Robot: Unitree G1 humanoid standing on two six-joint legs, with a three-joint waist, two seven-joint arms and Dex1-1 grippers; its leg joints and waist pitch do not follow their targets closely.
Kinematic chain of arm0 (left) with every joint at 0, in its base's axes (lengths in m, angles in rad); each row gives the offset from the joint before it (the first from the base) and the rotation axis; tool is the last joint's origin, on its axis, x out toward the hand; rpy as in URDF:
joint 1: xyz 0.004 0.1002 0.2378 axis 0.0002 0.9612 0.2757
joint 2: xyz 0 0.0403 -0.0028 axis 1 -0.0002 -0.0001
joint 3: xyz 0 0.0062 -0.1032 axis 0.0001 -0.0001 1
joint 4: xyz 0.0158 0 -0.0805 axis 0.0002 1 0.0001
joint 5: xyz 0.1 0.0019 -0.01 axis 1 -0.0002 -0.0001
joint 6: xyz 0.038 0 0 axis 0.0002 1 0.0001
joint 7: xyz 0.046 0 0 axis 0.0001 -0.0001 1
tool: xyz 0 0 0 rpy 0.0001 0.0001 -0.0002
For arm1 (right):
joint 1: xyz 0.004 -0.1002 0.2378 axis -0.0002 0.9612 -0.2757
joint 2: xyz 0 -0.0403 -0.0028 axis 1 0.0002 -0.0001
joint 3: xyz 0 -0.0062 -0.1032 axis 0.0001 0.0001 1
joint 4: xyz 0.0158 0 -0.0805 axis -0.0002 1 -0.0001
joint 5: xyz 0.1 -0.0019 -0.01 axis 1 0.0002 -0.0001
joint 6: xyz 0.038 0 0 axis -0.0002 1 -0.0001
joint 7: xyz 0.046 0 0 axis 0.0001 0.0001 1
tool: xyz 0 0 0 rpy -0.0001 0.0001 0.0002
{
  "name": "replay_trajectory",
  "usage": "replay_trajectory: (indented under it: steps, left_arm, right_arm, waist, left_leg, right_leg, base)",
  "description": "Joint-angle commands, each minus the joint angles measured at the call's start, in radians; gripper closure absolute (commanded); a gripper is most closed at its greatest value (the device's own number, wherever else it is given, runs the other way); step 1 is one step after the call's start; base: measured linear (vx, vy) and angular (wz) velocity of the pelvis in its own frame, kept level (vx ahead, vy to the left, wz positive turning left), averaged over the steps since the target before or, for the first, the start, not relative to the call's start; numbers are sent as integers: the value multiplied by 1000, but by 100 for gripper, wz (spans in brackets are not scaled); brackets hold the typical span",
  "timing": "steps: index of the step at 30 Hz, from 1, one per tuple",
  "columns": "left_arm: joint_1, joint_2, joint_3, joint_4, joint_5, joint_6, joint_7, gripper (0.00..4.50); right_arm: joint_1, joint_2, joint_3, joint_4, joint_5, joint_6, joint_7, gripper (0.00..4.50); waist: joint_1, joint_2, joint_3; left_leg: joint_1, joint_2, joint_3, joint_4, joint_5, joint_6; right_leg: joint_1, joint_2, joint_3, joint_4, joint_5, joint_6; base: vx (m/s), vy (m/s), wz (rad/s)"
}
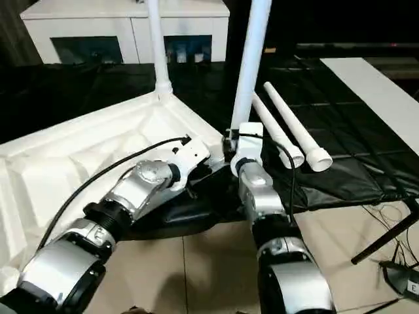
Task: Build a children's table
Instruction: Rotate leg to tighten
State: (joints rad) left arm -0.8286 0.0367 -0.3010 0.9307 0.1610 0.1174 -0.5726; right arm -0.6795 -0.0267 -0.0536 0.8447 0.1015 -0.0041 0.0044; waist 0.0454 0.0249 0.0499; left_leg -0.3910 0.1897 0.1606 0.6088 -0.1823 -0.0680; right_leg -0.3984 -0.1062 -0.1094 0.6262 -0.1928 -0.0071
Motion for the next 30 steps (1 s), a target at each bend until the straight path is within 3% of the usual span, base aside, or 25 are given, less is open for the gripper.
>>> replay_trajectory:
  steps: [1,4,5,6,7,9,10,12,17,18,20,22,25,26,27,28,30]
  left_arm:
    - [-51,7,-17,-18,23,-64,-18,450]
    - [-53,33,-37,0,47,-119,-32,450]
    - [-54,41,-44,9,58,-137,-32,450]
    - [-58,47,-52,23,69,-163,-29,450]
    - [-64,55,-61,40,83,-195,-23,450]
    - [-95,75,-87,101,125,-290,10,450]
    - [-103,77,-88,114,129,-298,15,450]
    - [-121,78,-91,142,137,-330,25,450]
    - [-144,72,-105,181,155,-417,47,450]
    - [-149,69,-106,190,155,-439,52,450]
    - [-156,60,-99,207,143,-501,26,450]
    - [-159,58,-89,216,135,-505,18,402]
    - [-167,69,-58,227,124,-528,37,383]
    - [-168,74,-40,223,110,-535,54,365]
    - [-169,78,-28,223,101,-543,67,350]
    - [-169,83,-27,220,102,-551,77,345]
    - [-170,110,2,220,82,-578,100,344]
  right_arm:
    - [32,-15,19,-35,-17,16,14,129]
    - [100,-66,37,-148,-34,29,46,129]
    - [127,-84,42,-191,-35,37,65,129]
    - [161,-101,48,-241,-34,48,96,129]
    - [202,-123,55,-302,-31,61,134,129]
    - [344,-199,81,-501,-16,89,264,129]
    - [371,-215,84,-538,-9,92,281,129]
    - [419,-248,87,-605,13,101,321,129]
    - [449,-263,86,-665,18,121,337,129]
    - [450,-262,85,-677,21,134,339,129]
    - [448,-256,85,-693,21,158,337,129]
    - [447,-252,90,-699,17,167,336,127]
    - [448,-242,107,-715,13,183,342,127]
    - [447,-238,114,-714,13,187,344,127]
    - [446,-235,118,-716,12,191,345,127]
    - [445,-233,121,-715,11,191,347,127]
    - [439,-223,140,-714,3,198,357,127]
  waist:
    - [3,-3,-73]
    - [11,-6,-77]
    - [13,2,-77]
    - [18,-2,-78]
    - [18,1,-78]
    - [27,21,-80]
    - [28,11,-82]
    - [21,13,-79]
    - [9,18,-71]
    - [10,23,-71]
    - [15,18,-72]
    - [18,20,-73]
    - [20,13,-74]
    - [19,-1,-73]
    - [22,7,-73]
    - [20,7,-71]
    - [18,-2,-67]
  left_leg:
    - [12,33,-5,-75,-171,70]
    - [15,34,2,-72,-140,84]
    - [14,32,0,-73,-134,90]
    - [18,36,2,-72,-129,99]
    - [15,36,0,-74,-116,110]
    - [25,40,-2,-71,-127,119]
    - [18,38,-4,-69,-107,125]
    - [13,32,0,-70,-146,125]
    - [16,33,4,-73,-213,111]
    - [16,34,3,-73,-210,107]
    - [17,35,3,-72,-194,111]
    - [16,35,3,-71,-177,114]
    - [14,36,2,-71,-161,123]
    - [13,36,4,-71,-159,127]
    - [12,35,3,-70,-155,127]
    - [11,35,3,-71,-159,128]
    - [8,31,5,-72,-167,127]
  right_leg:
    - [59,-50,53,-80,-83,-238]
    - [59,-49,57,-75,-26,-240]
    - [63,-48,56,-74,-15,-239]
    - [60,-48,57,-73,13,-237]
    - [64,-45,56,-73,32,-233]
    - [60,-44,59,-74,77,-220]
    - [68,-45,60,-68,122,-219]
    - [69,-47,58,-76,82,-234]
    - [59,-49,59,-93,-73,-247]
    - [59,-48,60,-94,-78,-246]
    - [58,-47,61,-91,-54,-248]
    - [59,-48,61,-87,-34,-251]
    - [59,-51,60,-82,-21,-256]
    - [60,-51,60,-84,-22,-256]
    - [60,-54,60,-80,-27,-260]
    - [60,-53,59,-82,-38,-257]
    - [61,-52,59,-85,-93,-237]
  base:
    - [0,0,0]
    - [0,0,0]
    - [0,0,0]
    - [0,0,0]
    - [0,0,0]
    - [0,0,0]
    - [0,0,0]
    - [0,0,0]
    - [0,0,0]
    - [0,0,0]
    - [0,0,0]
    - [0,0,0]
    - [0,0,0]
    - [0,0,0]
    - [0,0,0]
    - [0,0,0]
    - [0,0,0]
